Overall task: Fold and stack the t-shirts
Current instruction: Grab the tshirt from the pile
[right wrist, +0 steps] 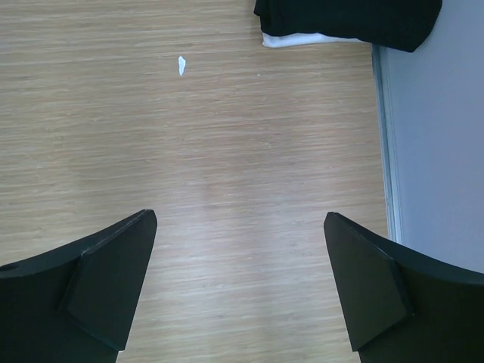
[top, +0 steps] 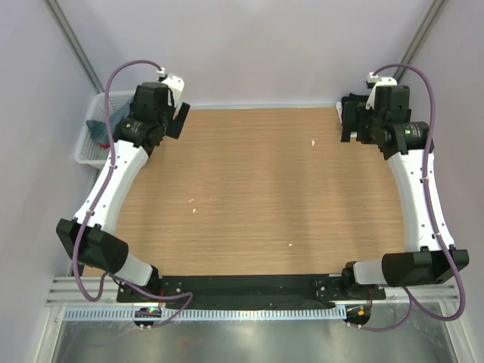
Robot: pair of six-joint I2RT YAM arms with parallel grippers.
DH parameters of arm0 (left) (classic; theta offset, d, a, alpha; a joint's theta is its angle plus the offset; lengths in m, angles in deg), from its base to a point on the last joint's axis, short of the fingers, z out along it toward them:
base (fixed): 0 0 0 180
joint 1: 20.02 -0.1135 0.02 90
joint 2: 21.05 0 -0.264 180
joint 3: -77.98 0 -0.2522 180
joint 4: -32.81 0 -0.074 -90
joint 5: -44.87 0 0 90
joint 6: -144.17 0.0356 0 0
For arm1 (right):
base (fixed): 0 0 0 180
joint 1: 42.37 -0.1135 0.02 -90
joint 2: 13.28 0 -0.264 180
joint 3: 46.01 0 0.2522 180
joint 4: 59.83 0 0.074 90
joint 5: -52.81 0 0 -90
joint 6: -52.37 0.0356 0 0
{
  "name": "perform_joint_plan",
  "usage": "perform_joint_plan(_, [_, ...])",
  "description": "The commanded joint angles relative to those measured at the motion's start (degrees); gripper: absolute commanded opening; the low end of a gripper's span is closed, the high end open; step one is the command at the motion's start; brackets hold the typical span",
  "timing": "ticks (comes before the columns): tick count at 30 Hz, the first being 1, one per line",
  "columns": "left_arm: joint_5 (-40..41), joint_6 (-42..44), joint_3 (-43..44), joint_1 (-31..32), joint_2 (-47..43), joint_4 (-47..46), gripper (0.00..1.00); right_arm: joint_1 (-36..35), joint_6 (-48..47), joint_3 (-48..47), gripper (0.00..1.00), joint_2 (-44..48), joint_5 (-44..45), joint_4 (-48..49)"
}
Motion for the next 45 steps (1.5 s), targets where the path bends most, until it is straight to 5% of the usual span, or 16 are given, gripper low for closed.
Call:
perform_joint_plan(1, [3.2,0.6,0.2,-2.3,0.0,-4.3,0.99,0.2,-3.1,1.7,1.0,1.9,0.5,4.5])
perform_joint_plan(4, [-0.7,2.1,3.1,-5.0,3.0,-2.4,0.97,0.3,-6.6,2.1,1.0,0.4,0.9,3.7])
perform_joint_plan(7, [-1.7,6.6,5.6,-6.6,6.8,-1.4,0.83,0.3,-7.2,2.1,1.0,0.0,-1.5,2.6])
perform_joint_plan(11, [-2.7,5.3,9.3,-11.6,11.5,-2.2,0.98,0.3,-7.3,1.8,1.0,0.1,-5.1,2.1])
perform_joint_plan(16, [-4.9,3.8,17.4,-18.0,19.8,0.9,1.0,0.3,-8.4,0.3,1.0,-0.6,-5.9,1.5])
perform_joint_plan(28, [-13.4,-1.9,33.9,-24.7,35.3,11.1,0.91,1.2,-8.5,1.8,1.0,-0.1,-7.5,1.6])
perform_joint_plan(35, [-25.2,-8.2,38.3,-26.1,38.6,15.5,0.88,1.8,-8.2,2.7,1.0,0.2,-8.6,1.8])
perform_joint_plan(45, [-32.1,-12.2,38.2,-27.6,40.1,17.6,0.47,4.4,-8.1,3.9,1.0,1.0,-9.3,1.6])
